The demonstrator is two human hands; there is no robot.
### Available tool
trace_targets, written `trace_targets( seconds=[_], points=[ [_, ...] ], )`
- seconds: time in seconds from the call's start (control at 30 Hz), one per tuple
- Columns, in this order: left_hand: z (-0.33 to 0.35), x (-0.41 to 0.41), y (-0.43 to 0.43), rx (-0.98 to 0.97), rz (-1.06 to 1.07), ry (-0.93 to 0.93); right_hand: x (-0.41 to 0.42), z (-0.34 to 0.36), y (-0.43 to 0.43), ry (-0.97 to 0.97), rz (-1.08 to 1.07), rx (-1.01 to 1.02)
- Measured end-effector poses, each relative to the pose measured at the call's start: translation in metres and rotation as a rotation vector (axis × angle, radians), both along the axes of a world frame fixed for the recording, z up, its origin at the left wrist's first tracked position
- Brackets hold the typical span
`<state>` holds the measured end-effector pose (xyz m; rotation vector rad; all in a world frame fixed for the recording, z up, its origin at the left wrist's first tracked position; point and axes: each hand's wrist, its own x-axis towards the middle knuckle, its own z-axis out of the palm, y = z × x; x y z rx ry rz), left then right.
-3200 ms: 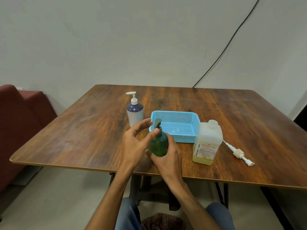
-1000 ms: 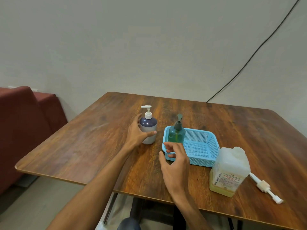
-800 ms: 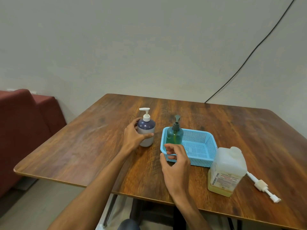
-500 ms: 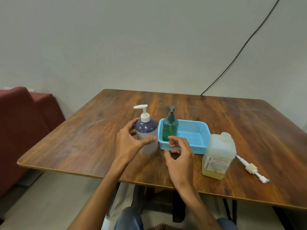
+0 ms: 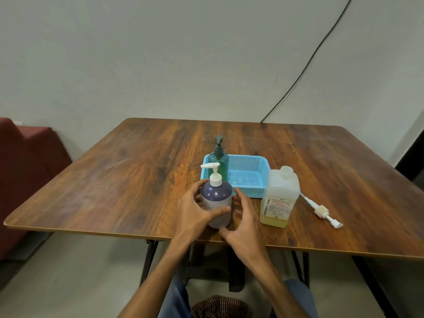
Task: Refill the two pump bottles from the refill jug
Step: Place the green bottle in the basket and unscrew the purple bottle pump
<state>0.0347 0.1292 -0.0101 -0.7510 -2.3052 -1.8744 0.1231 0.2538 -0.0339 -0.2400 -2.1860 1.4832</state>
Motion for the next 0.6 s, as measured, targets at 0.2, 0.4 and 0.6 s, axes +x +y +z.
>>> trace_targets(
  seconds=[0.2, 0.4, 0.6],
  points=[
    [0.000, 0.008, 0.005, 0.029, -0.014, -0.039, -0.014, -0.009, -0.004, -0.006, -0.032, 0.011],
    [0.003, 0.013, 0.005, 0.018, -0.054, -0.044, -0.020, -0.010, -0.005, 0.034, -0.085, -0.019],
    [0.019, 0.018, 0.007, 0.118, -0.011, -0.012, -0.019, -0.011, -0.006, 0.041, -0.111, 0.013]
  ],
)
